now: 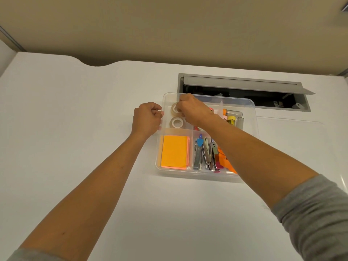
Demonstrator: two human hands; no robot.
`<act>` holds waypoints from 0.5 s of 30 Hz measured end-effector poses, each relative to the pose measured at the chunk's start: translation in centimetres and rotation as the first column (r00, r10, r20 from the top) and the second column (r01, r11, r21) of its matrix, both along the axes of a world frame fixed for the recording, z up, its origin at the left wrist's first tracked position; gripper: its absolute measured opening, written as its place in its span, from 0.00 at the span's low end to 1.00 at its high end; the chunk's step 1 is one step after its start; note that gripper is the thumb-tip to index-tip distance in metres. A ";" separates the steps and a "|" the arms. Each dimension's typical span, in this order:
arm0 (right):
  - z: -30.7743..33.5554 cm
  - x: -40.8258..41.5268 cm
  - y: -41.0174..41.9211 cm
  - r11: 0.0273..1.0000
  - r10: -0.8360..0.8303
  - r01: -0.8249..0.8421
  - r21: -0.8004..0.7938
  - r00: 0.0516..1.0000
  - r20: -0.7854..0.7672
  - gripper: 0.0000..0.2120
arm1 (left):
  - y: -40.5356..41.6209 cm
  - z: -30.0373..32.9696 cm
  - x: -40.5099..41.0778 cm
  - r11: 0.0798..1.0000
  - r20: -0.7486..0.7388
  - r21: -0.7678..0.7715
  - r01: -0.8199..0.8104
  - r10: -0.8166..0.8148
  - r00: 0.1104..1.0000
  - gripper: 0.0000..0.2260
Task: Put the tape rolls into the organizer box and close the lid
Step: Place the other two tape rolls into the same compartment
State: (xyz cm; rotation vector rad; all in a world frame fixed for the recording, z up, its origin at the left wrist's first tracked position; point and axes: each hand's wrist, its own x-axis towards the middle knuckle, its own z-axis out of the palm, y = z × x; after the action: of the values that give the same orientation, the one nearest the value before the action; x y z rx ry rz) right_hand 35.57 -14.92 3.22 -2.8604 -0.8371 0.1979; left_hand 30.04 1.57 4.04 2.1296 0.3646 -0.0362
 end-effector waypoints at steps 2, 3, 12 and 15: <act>0.0 0.0 0.0 1.000 -0.008 0.008 0.027 1.000 -0.007 0.15 | 0.0 0.1 0.0 1.000 -0.002 0.004 0.001 -0.001 1.000 0.09; -0.1 0.0 -0.1 0.999 -0.014 0.014 0.040 1.000 -0.007 0.14 | 0.0 0.1 0.0 1.000 -0.003 0.006 0.001 -0.001 1.000 0.10; 0.0 -0.1 -0.6 0.996 -0.025 0.028 0.089 0.999 -0.035 0.17 | -0.1 0.5 -0.2 1.000 -0.018 0.006 0.000 0.000 1.000 0.10; 1.2 -0.9 -1.6 0.974 -0.081 0.081 0.213 0.997 -0.007 0.13 | 0.1 0.7 -0.3 1.000 -0.029 -0.007 0.014 -0.014 0.999 0.09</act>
State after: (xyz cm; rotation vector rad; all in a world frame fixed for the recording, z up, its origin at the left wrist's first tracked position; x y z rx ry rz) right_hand 34.71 -16.53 4.37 -2.6873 -0.6943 0.0895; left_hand 29.76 1.63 4.71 2.1266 0.3666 -0.0764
